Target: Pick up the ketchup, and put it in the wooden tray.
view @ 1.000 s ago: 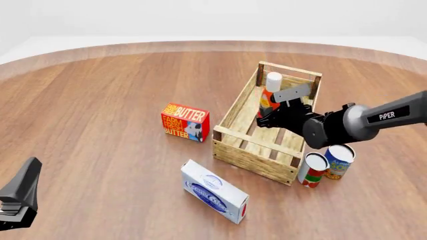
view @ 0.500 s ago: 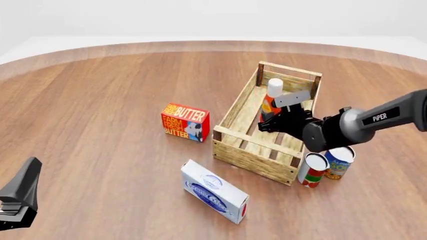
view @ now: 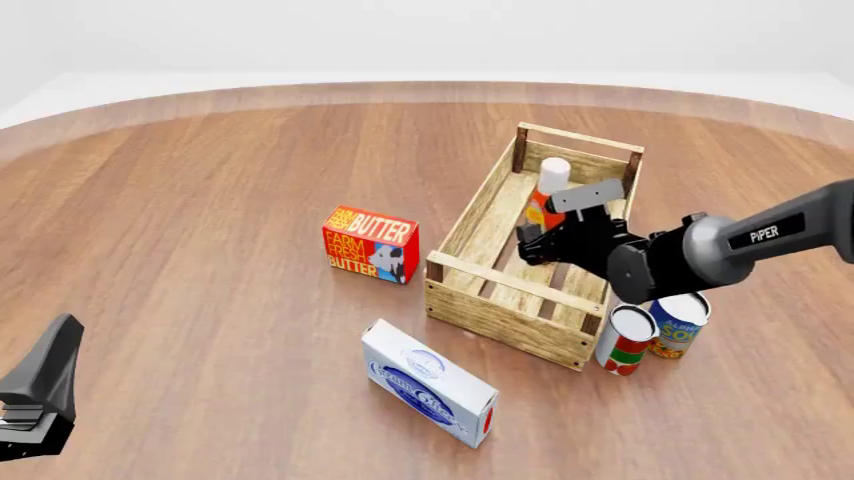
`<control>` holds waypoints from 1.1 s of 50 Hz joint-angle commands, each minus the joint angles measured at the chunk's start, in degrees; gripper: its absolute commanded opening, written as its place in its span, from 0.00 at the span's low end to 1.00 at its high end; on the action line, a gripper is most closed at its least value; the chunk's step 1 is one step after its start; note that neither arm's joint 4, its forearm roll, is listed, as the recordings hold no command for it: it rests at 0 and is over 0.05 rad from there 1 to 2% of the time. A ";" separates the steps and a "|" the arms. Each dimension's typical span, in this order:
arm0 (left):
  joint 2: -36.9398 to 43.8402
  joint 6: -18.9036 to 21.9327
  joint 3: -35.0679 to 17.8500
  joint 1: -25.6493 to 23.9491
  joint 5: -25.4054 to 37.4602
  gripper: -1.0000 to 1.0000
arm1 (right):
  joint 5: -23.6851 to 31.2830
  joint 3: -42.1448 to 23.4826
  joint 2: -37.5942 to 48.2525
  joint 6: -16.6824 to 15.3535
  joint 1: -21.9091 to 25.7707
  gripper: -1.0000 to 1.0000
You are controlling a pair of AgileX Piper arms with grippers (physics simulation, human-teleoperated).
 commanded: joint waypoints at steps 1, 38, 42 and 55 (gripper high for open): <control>-0.06 0.00 -0.01 0.00 0.06 1.00 | 0.45 0.78 -2.33 -0.77 -0.39 1.00; -0.08 0.01 -0.01 0.01 0.09 1.00 | 10.12 2.83 -19.47 -3.85 0.59 1.00; -0.08 0.00 -0.01 0.01 0.09 1.00 | 9.44 5.67 -21.93 -4.25 1.02 1.00; -0.07 -0.01 -0.01 0.01 0.09 1.00 | 8.40 13.65 -30.30 -4.54 2.02 1.00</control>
